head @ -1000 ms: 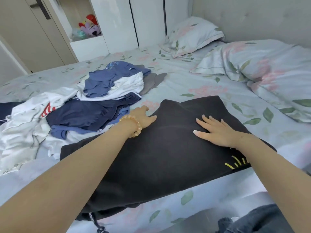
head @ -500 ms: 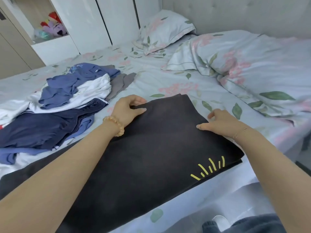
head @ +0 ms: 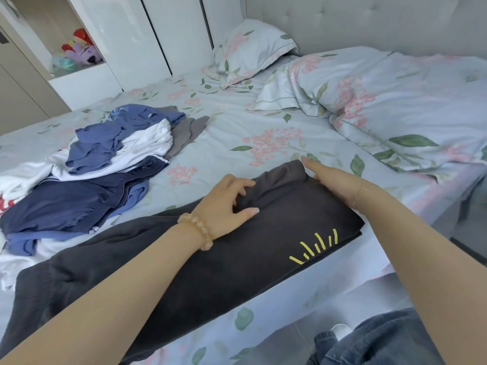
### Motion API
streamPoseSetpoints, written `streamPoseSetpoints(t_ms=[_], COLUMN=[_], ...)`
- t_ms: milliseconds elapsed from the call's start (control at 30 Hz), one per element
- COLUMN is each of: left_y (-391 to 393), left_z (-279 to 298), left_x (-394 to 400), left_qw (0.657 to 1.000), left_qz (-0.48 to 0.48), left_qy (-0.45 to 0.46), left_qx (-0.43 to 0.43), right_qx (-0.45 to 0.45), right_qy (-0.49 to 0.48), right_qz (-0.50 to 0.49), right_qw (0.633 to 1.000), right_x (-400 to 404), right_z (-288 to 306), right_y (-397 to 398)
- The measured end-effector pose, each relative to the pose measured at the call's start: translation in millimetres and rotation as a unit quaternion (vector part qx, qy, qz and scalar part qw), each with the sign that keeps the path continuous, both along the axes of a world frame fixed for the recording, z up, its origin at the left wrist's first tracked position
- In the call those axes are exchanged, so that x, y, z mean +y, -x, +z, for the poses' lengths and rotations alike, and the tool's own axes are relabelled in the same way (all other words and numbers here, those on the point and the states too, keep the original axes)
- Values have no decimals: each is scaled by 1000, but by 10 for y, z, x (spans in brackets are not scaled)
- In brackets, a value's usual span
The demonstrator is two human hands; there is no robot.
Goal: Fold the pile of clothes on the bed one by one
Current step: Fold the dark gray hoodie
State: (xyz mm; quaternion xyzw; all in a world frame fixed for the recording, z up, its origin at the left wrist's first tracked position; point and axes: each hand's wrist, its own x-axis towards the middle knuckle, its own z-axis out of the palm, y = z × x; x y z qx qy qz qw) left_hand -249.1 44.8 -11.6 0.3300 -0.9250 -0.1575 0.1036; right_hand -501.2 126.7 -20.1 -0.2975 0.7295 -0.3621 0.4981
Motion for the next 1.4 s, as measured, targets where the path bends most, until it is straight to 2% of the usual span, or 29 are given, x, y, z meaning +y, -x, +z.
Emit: streamPoseSetpoints(t_ms=[67, 100, 167, 233, 300, 333, 367, 433, 533, 600, 667, 733, 833, 900, 967, 1033, 1100, 1167, 1233, 1267, 1333, 1400], left_y=[137, 199, 243, 165, -41, -192, -370, -796, -1505, -1989, -2441, -2810, -3163, -3287, -3369, -3385, -3365, -3363, -3352, -3346, -3302, -3227], left_z=[-121, -199, -311, -272, -127, -54, 11, 109, 207, 198, 151, 65, -2, 60, 132, 161, 164, 171, 170, 150, 102, 117], left_x=[50, 94, 187, 263, 316, 346, 372, 408, 415, 379, 378, 401, 395, 380, 387, 454, 510, 533, 574, 595, 674, 768], left_qw=[980, 970, 966, 976, 991, 996, 999, 998, 995, 983, 958, 926, 875, 828, 776, 730, 711, 700, 700, 716, 791, 860], left_qz=[10, -2, -27, -56, -64, -59, -51, -25, 81, 165, 267, 363, 462, 493, 517, 501, 500, 513, 519, 516, 498, 485], left_qy=[106, 116, 90, 40, -41, -49, -15, 56, 39, 80, 99, 73, -58, -160, -261, -364, -388, -374, -341, -306, -208, -84], left_qx=[-167, -216, -243, -205, -109, -52, -8, 25, 35, 30, 44, 70, 132, 212, 251, 289, 308, 327, 354, 355, 289, 132], right_qx=[-38, -54, -60, -52, -40, -34, -32, -55, -119, -132, -129, -120, -102, -68, -2, 59, 62, 28, -20, -31, 27, 163], right_qy=[8, 10, -2, -21, -21, -15, -4, 44, 111, 143, 165, 171, 160, 147, 122, 69, 1, -15, 46, 86, 164, 239], right_qz=[20, 36, 58, 60, 34, 12, -7, -30, -9, 24, 49, 80, 145, 190, 237, 314, 402, 432, 400, 370, 326, 316], right_qw=[999, 998, 997, 997, 998, 999, 999, 997, 987, 981, 977, 975, 971, 968, 964, 945, 913, 901, 915, 924, 930, 904], right_x=[-4, -5, -16, -47, -67, -77, -74, -43, -3, -10, -53, -133, -279, -373, -464, -502, -467, -444, -448, -462, -490, -497], right_z=[68, 109, 186, 239, 314, 349, 402, 536, 732, 869, 1026, 1167, 1288, 1280, 1134, 905, 711, 611, 622, 645, 653, 580], right_y=[-24, -48, -126, -223, -320, -359, -413, -543, -809, -1065, -1388, -1765, -2446, -2992, -3514, -3950, -4241, -4322, -4224, -4120, -3834, -3510])
